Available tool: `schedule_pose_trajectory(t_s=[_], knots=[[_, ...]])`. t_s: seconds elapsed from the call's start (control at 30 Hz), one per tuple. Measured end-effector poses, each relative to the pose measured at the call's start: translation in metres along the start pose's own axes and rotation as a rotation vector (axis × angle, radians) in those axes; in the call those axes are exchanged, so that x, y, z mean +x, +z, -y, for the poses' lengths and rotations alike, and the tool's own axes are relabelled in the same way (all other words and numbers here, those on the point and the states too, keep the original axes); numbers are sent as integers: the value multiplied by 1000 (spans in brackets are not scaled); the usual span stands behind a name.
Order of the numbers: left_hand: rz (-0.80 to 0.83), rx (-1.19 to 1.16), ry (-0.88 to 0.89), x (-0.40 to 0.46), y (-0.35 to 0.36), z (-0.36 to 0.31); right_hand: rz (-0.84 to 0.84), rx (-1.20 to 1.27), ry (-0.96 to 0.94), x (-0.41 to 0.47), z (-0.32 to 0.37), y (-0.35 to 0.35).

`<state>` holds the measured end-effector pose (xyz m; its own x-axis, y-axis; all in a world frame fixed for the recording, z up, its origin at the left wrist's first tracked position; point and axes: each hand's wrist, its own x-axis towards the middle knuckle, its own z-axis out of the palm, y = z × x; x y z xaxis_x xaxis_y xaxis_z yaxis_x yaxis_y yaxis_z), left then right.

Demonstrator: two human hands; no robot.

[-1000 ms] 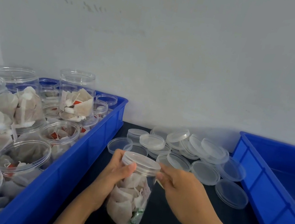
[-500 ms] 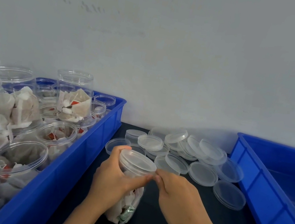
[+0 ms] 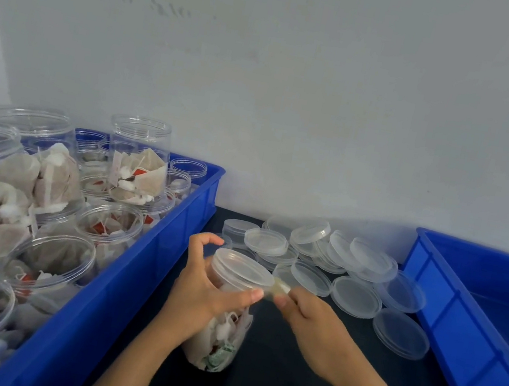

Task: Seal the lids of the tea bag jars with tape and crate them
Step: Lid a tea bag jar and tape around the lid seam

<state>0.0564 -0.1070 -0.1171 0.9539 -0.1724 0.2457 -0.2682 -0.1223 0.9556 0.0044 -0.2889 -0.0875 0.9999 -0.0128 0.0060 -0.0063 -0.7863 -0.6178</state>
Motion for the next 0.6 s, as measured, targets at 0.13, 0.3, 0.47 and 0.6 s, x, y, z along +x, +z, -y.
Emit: schedule_pose_trajectory(t_s=[0.13, 0.3, 0.47, 0.6], knots=[[81, 116, 34, 2, -7, -4, -134, -27, -28, 0, 1, 10], [103, 267, 74, 2, -13, -7, -184, 11, -18, 0, 2, 15], [28, 337, 41, -4, -2, -10, -206, 49, -16, 0, 3, 19], [-39, 255, 18, 1, 5, -8, -205, 84, -18, 0, 4, 21]])
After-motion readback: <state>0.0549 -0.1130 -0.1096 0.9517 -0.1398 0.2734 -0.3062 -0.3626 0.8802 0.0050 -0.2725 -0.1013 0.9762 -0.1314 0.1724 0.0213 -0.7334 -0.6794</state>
